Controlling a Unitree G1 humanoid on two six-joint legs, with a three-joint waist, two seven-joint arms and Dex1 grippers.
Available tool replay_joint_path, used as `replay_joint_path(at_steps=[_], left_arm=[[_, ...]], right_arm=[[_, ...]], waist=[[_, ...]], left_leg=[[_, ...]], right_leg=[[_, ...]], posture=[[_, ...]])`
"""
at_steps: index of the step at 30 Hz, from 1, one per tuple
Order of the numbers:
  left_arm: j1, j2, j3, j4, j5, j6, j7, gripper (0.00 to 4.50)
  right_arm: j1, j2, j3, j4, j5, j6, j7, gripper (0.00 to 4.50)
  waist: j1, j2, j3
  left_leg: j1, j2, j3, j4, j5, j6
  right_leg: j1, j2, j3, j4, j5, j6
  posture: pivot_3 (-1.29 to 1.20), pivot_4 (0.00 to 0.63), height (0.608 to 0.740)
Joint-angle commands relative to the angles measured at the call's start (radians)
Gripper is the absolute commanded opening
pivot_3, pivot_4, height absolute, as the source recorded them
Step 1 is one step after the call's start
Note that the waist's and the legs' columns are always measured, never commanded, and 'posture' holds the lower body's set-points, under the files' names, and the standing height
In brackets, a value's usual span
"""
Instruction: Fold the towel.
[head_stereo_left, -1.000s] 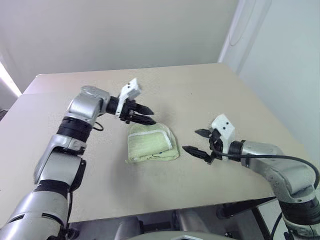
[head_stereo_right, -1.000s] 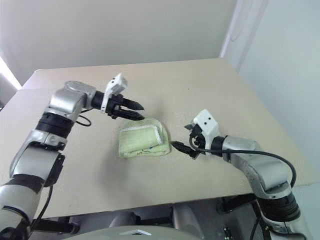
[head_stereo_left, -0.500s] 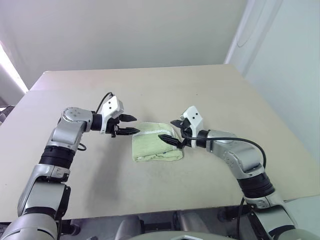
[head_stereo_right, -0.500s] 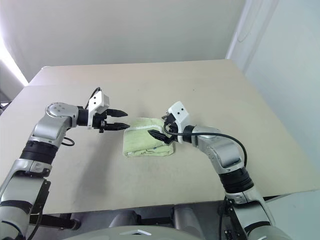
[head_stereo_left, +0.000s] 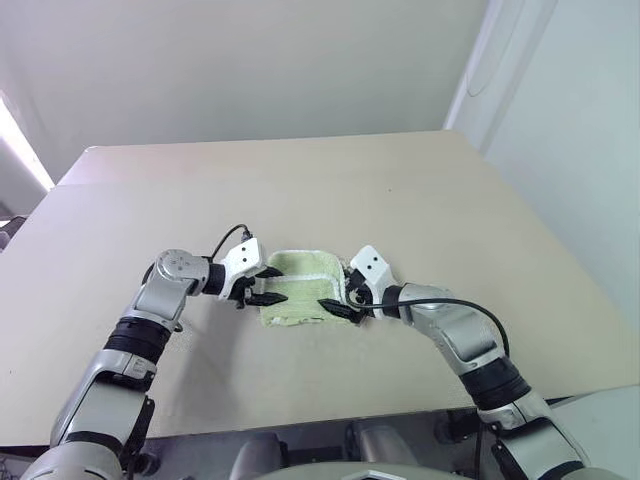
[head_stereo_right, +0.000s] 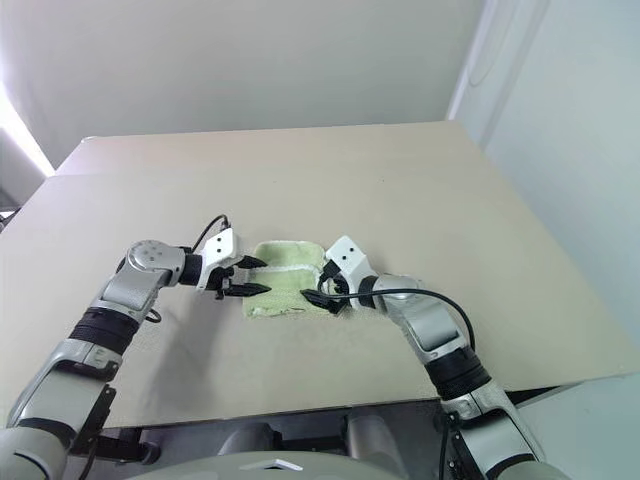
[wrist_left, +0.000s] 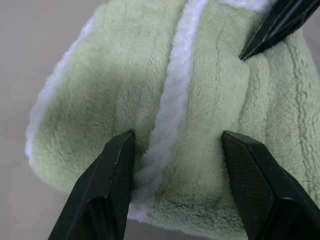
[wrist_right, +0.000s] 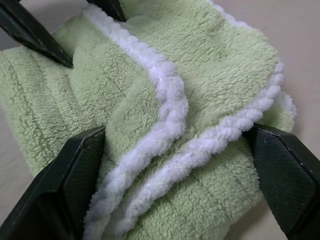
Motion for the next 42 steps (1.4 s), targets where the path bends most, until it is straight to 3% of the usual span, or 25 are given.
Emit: replay_joint_path(at_steps=[1,5,11,14,17,26,32,42], left_arm=[[-0.052,-0.04,0.032,0.027,-0.029,0.009,0.012,2.83],[-0.093,-0.03,0.068,-0.009,-0.073,0.056,-0.035,2.83],[-0.104,0.068,0.112,-0.267,-0.258,0.342,-0.21,2.83],[-0.101,0.133,0.116,-0.258,-0.232,0.325,-0.222,2.83],[-0.08,0.187,0.116,-0.221,-0.186,0.244,-0.22,2.83],[0.093,0.269,0.274,-0.391,-0.297,0.135,-0.243,2.83],[0.221,0.306,0.286,-0.491,-0.302,0.12,-0.235,2.83],[0.253,0.304,0.228,-0.677,-0.304,0.216,-0.147,2.83]], right_arm=[[-0.027,0.008,-0.034,-0.013,0.006,0.01,0.007,4.5],[-0.027,-0.016,-0.111,-0.099,0.068,0.047,0.038,4.5],[0.022,-0.062,-0.165,-0.236,0.144,0.092,0.093,4.5],[0.03,-0.102,-0.16,-0.311,0.147,0.082,0.118,4.5],[0.021,-0.17,-0.078,-0.343,0.045,-0.002,0.138,4.5],[0.012,-0.237,0.062,-0.335,-0.103,-0.235,0.231,4.5],[-0.022,-0.245,0.11,-0.289,-0.149,-0.331,0.31,4.5],[-0.063,-0.17,0.199,-0.054,-0.31,-0.507,0.295,4.5]], waist=[[0.003,0.0,0.0],[0.0,0.0,0.0],[-0.006,0.0,0.0],[-0.013,0.001,0.0],[-0.022,0.001,0.0],[-0.022,0.001,0.001],[-0.021,0.001,0.001],[-0.024,0.0,0.001]], left_leg=[[0.0,0.0,0.0,0.0,0.0,0.0],[-0.001,0.0,0.0,0.0,0.0,0.0],[-0.002,0.0,-0.001,-0.001,0.0,0.0],[-0.002,0.0,-0.001,-0.001,0.0,0.0],[-0.001,0.0,0.0,-0.001,0.0,0.0],[-0.002,0.001,0.0,-0.001,0.0,0.0],[-0.001,0.001,0.001,-0.001,0.0,0.0],[-0.001,0.001,0.001,-0.001,0.0,0.0]], right_leg=[[0.0,0.0,0.0,0.0,0.0,0.0],[0.0,0.0,0.0,0.0,0.0,0.001],[-0.002,0.0,0.0,-0.001,0.002,0.004],[-0.002,0.0,0.0,-0.001,0.0,0.001],[-0.001,0.0,0.0,-0.001,0.0,0.001],[-0.003,0.0,0.0,-0.002,0.0,0.001],[-0.002,-0.001,0.0,-0.002,-0.001,0.001],[-0.002,0.0,0.0,-0.001,0.0,0.0]], posture=[[0.0,0.0,0.712],[0.0,0.0,0.712],[0.0,0.0,0.712],[0.0,0.0,0.712],[0.0,0.0,0.712],[0.0,0.0,0.712],[0.0,0.0,0.712],[0.0,0.0,0.712]])
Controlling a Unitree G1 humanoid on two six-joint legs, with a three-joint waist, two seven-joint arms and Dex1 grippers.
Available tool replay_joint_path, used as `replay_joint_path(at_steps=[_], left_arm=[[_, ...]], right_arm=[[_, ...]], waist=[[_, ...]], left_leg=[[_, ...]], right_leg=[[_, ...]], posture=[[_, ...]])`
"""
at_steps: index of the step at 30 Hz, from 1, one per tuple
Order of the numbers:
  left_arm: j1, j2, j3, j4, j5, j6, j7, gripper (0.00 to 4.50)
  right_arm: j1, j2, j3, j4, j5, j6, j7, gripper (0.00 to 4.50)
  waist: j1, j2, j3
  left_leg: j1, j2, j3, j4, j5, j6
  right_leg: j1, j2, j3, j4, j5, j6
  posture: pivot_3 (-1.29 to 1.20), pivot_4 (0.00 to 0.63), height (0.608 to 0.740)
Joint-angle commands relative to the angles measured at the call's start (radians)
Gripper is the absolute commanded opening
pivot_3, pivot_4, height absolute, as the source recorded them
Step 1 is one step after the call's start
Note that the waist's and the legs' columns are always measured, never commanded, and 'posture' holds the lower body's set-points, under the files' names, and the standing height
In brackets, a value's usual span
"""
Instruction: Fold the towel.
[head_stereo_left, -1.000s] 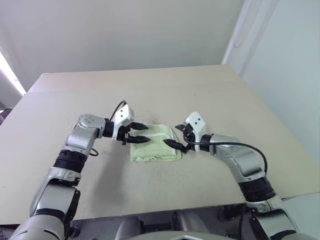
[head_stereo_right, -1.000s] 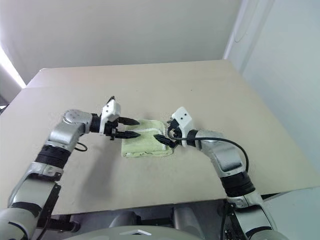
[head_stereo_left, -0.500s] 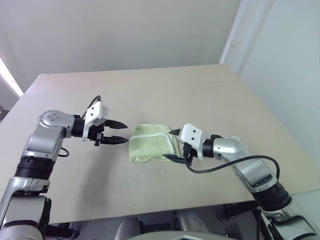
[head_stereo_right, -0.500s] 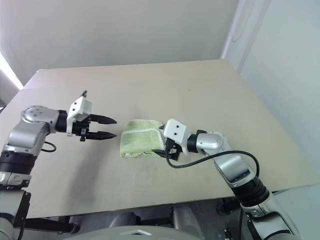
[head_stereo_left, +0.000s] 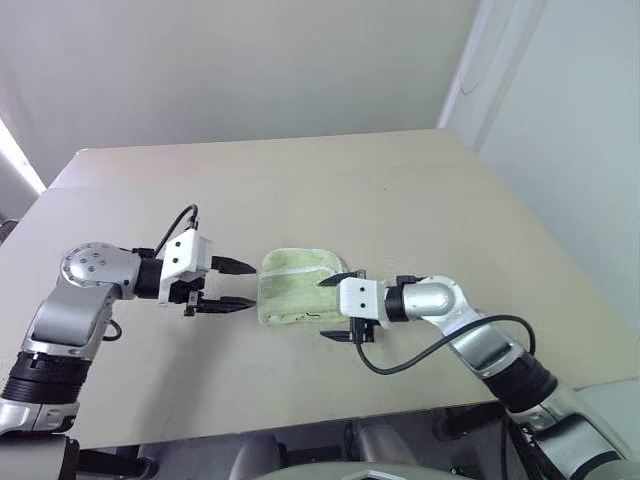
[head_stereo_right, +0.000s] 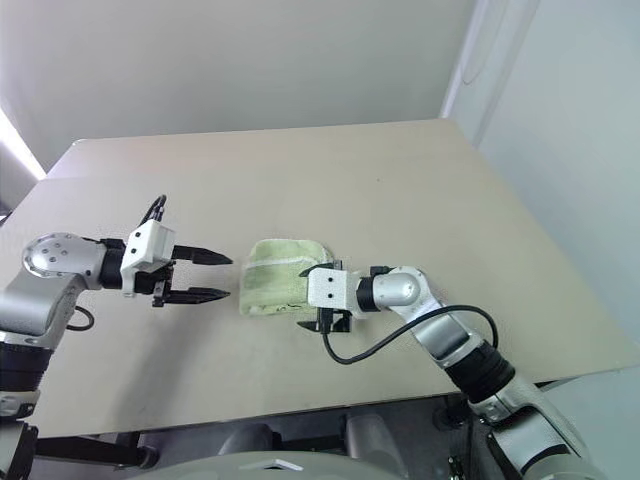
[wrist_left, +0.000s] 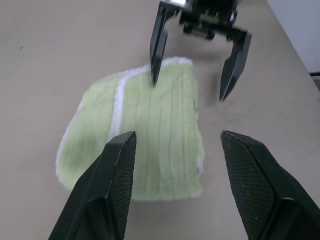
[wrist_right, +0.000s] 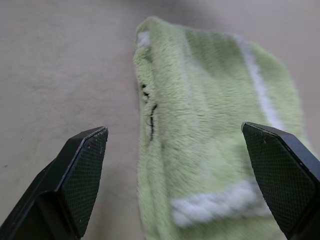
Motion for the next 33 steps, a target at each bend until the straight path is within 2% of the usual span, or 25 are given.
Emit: replay_joint_path(at_steps=[1,10,18,27,30,33], left_arm=[[-0.002,0.014,0.004,-0.058,-0.019,0.031,0.016,2.83],[-0.015,0.016,-0.005,-0.074,-0.028,0.099,0.033,2.83],[-0.028,0.067,-0.009,-0.088,-0.035,0.2,0.026,2.83],[-0.014,0.095,-0.025,-0.092,-0.019,0.228,0.047,2.83],[-0.015,0.094,-0.023,-0.1,-0.029,0.24,0.055,2.88],[-0.015,0.096,-0.022,-0.102,-0.032,0.246,0.057,2.88]], right_arm=[[-0.025,0.008,0.01,0.049,-0.06,-0.082,-0.015,4.5],[-0.041,0.076,0.002,0.156,-0.143,-0.137,-0.099,4.5],[-0.055,0.075,0.014,0.184,-0.207,-0.206,-0.113,4.5],[-0.069,0.1,0.014,0.224,-0.255,-0.253,-0.15,4.5],[-0.065,0.102,0.014,0.222,-0.259,-0.256,-0.149,3.92],[-0.06,0.102,0.014,0.221,-0.264,-0.269,-0.147,2.88]], waist=[[0.0,0.0,0.0],[-0.003,0.0,0.0],[-0.003,0.0,0.0],[-0.002,0.0,0.0],[-0.003,0.0,0.0],[-0.002,0.0,0.0]], left_leg=[[0.0,0.0,0.0,0.0,0.0,0.0],[0.004,0.0,0.0,0.0,0.0,0.0],[0.004,0.0,0.0,0.0,0.001,-0.001],[0.004,0.0,0.0,0.0,0.001,-0.001],[0.004,0.0,0.0,0.0,0.001,-0.001],[0.004,0.0,0.0,0.0,0.001,-0.001]], right_leg=[[0.0,0.0,0.0,0.0,0.0,0.0],[0.002,0.001,0.0,0.003,0.0,-0.001],[0.002,0.001,0.0,0.004,0.001,-0.001],[0.002,0.001,0.0,0.004,0.001,-0.001],[0.002,0.001,0.0,0.004,0.001,-0.001],[0.002,0.001,0.0,0.004,0.001,-0.001]], posture=[[0.0,0.0,0.712],[0.0,0.0,0.712],[0.0,0.0,0.712],[0.0,0.0,0.712],[0.0,0.0,0.712],[0.0,0.0,0.712]])
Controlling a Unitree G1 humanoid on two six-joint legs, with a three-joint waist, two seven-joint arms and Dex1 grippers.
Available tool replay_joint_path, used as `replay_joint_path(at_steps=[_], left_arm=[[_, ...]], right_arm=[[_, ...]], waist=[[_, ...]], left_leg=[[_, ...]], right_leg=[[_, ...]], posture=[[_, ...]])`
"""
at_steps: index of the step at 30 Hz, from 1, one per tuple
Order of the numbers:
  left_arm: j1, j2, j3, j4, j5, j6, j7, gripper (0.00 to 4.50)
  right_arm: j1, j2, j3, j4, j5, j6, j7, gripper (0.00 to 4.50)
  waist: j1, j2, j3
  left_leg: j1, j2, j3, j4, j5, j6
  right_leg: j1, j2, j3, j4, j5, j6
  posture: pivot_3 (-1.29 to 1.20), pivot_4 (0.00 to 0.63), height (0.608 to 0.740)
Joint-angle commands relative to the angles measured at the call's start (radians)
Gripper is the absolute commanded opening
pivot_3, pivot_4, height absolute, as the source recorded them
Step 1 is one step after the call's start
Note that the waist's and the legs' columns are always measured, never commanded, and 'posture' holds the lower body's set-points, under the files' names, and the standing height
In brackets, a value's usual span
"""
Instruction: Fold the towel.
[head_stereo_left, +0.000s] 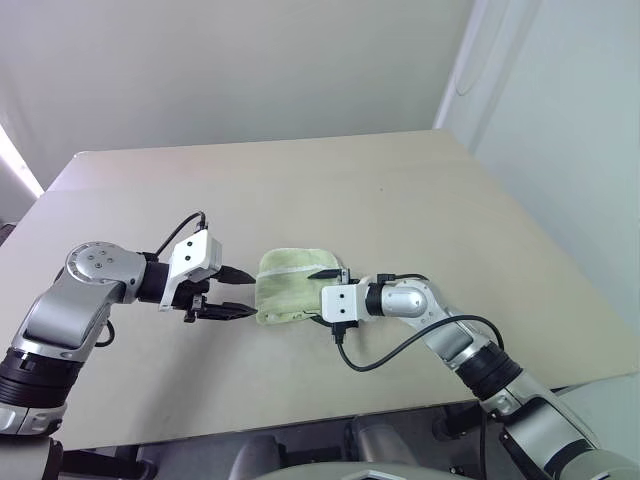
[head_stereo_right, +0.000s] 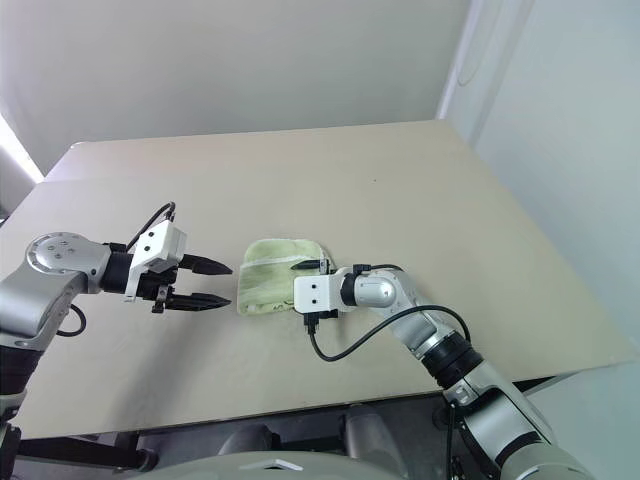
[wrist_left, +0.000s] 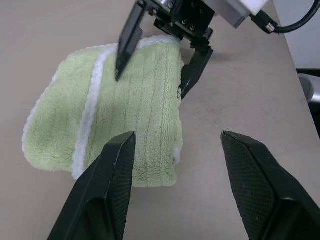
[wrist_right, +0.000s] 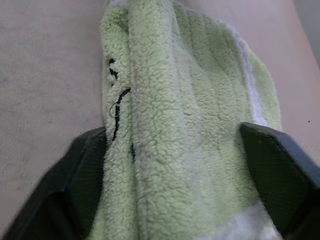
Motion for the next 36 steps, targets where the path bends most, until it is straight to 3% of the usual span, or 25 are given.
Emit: replay_joint_path(at_steps=[1,8,15,23,36], left_arm=[[-0.011,0.018,0.017,-0.03,-0.011,0.005,0.003,2.88],[-0.007,-0.026,0.06,0.034,-0.035,-0.021,0.039,2.88],[-0.035,-0.073,0.132,0.123,-0.116,0.023,0.061,2.88],[-0.037,-0.088,0.13,0.165,-0.116,-0.002,0.054,2.88],[-0.049,-0.119,0.104,0.228,-0.076,-0.065,0.044,2.88]], right_arm=[[-0.009,0.003,-0.011,-0.001,-0.022,-0.019,-0.014,2.51],[-0.023,0.027,-0.022,0.024,-0.045,-0.026,-0.055,0.06],[-0.046,0.035,-0.077,0.005,-0.028,-0.008,-0.092,0.02],[-0.07,0.005,-0.201,-0.094,0.029,0.056,-0.083,0.02],[-0.1,-0.169,-0.407,-0.19,0.109,0.125,-0.072,0.02]], waist=[[0.001,0.0,0.0],[0.001,0.0,0.0],[0.0,0.0,0.0],[0.002,0.0,0.0],[0.0,0.001,0.0]], left_leg=[[0.0,0.0,0.0,0.0,0.0,0.0],[-0.002,0.0,0.0,0.0,0.0,0.0],[-0.002,0.0,0.0,0.0,0.0,0.0],[-0.003,0.0,0.0,0.0,0.0,0.0],[-0.003,0.0,0.0,0.0,0.0,0.0]], right_leg=[[0.0,0.0,0.0,0.0,0.0,0.0],[-0.001,0.0,0.0,-0.001,0.0,0.0],[-0.001,0.0,0.0,-0.001,0.0,0.0],[-0.002,0.0,0.0,-0.002,0.0,0.0],[-0.002,0.0,0.0,-0.002,0.0,0.0]], posture=[[0.0,0.0,0.712],[0.0,0.0,0.712],[0.0,0.0,0.712],[0.0,0.0,0.712],[0.0,0.0,0.712]])
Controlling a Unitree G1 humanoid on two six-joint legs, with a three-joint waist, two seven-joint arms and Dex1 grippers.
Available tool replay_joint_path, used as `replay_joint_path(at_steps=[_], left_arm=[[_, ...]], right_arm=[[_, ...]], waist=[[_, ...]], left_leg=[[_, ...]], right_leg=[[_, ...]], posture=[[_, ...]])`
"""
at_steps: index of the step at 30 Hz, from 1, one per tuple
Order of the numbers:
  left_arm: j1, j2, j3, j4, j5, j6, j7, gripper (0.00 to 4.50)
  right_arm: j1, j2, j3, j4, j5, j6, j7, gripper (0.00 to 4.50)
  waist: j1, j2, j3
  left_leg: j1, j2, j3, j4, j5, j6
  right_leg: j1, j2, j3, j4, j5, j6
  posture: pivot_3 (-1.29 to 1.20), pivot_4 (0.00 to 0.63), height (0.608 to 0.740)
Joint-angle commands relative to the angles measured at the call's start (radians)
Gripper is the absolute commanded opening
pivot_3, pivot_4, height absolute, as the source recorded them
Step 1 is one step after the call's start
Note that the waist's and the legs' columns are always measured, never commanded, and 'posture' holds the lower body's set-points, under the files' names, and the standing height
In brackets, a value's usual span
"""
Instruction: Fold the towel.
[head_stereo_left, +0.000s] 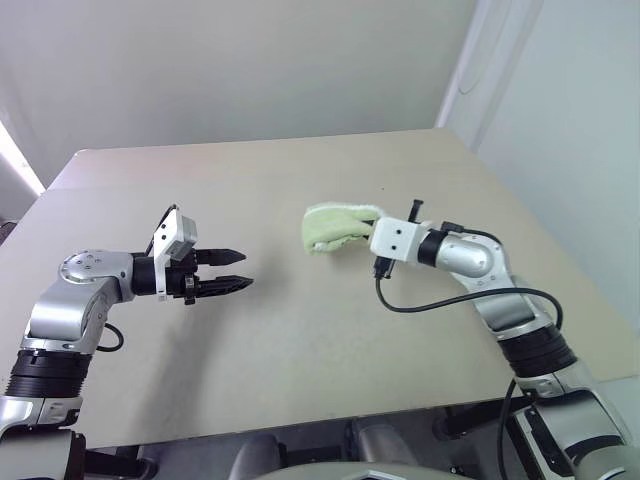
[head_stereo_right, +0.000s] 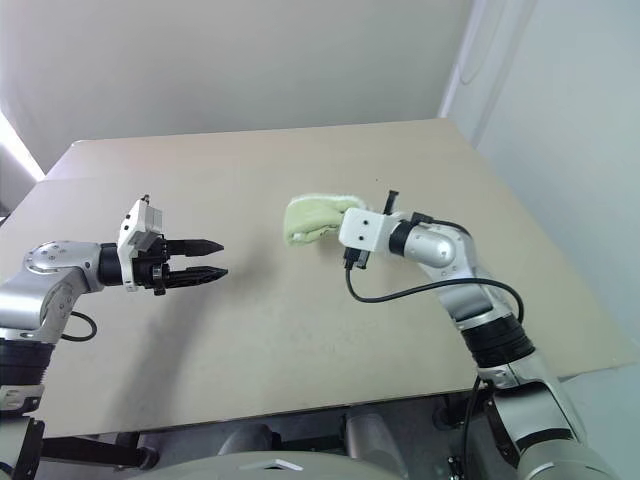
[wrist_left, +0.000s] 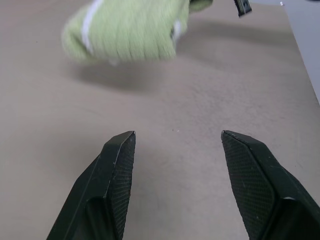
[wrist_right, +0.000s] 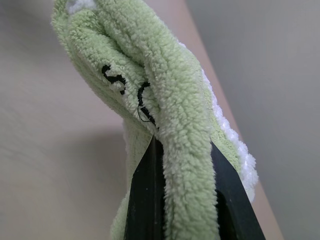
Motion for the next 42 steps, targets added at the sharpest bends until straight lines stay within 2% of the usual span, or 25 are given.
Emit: replay_joint_path(at_steps=[1,6,13,17,25,31,34,37,42], left_arm=[[-0.034,-0.001,-0.002,0.012,0.012,-0.033,-0.006,2.88],[-0.063,-0.022,-0.009,0.044,0.013,-0.04,-0.012,2.88],[-0.145,-0.071,0.022,0.102,-0.018,-0.024,0.019,2.88],[-0.158,-0.076,0.002,0.14,0.009,-0.056,0.012,2.88],[-0.185,-0.093,-0.018,0.176,0.032,-0.076,0.009,2.88],[-0.181,-0.093,-0.026,0.16,0.042,-0.077,0.003,2.88],[-0.177,-0.093,-0.03,0.143,0.042,-0.067,0.006,2.88],[-0.176,-0.096,-0.033,0.127,0.042,-0.057,0.013,2.88],[-0.176,-0.101,-0.036,0.085,0.032,-0.022,0.029,2.88]], right_arm=[[-0.072,-0.025,-0.087,-0.027,0.03,0.009,-0.03,0.02],[-0.158,-0.068,-0.154,0.085,0.024,-0.015,-0.095,0.02],[-0.157,-0.118,-0.183,0.232,0.001,-0.076,-0.181,0.02],[-0.103,-0.115,-0.164,0.301,-0.022,-0.115,-0.237,0.02],[0.079,-0.075,-0.086,0.341,-0.066,-0.145,-0.261,0.02],[0.206,-0.063,-0.046,0.267,-0.046,-0.121,-0.194,0.02],[0.24,-0.076,-0.034,0.224,-0.043,-0.064,-0.136,0.02],[0.24,-0.079,-0.045,0.216,-0.049,-0.055,-0.14,0.02],[0.232,-0.085,-0.077,0.189,-0.019,-0.04,-0.133,1.6]], waist=[[0.0,0.0,0.0],[0.001,0.0,0.0],[0.0,0.0,0.0],[-0.003,0.001,0.0],[0.001,0.001,0.0],[0.0,0.001,0.0],[0.0,0.0,0.0],[0.001,0.0,0.0],[0.002,0.0,0.0]], left_leg=[[0.0,0.0,0.0,0.0,0.0,0.0],[0.0,0.0,0.0,0.0,0.0,0.0],[-0.001,-0.001,0.001,0.0,0.0,0.0],[0.0,0.0,0.001,-0.002,0.0,0.0],[-0.001,-0.001,0.001,-0.001,0.0,0.0],[0.0,-0.001,0.001,-0.001,0.0,0.0],[0.0,-0.001,0.001,-0.001,0.0,0.0],[0.001,-0.001,0.001,0.0,0.0,0.0],[0.0,-0.001,0.0,0.0,0.0,0.0]], right_leg=[[0.0,0.0,0.0,0.0,0.0,0.0],[0.0,0.0,0.0,0.0,0.0,0.0],[0.0,-0.001,0.0,-0.002,0.0,0.0],[0.0,0.0,0.001,-0.002,0.0,0.0],[0.0,0.0,0.002,-0.002,0.0,0.0],[0.0,0.0,0.001,-0.001,0.0,0.0],[0.0,0.0,0.002,-0.001,0.0,0.0],[0.001,0.0,0.001,-0.001,0.0,0.0],[0.001,0.0,0.001,-0.001,0.0,0.0]], posture=[[0.0,0.0,0.712],[0.0,0.0,0.712],[0.0,0.0,0.712],[0.0,0.0,0.712],[0.0,0.0,0.712],[0.0,0.0,0.712],[0.0,0.0,0.712],[0.0,0.0,0.712],[0.0,0.0,0.712]])
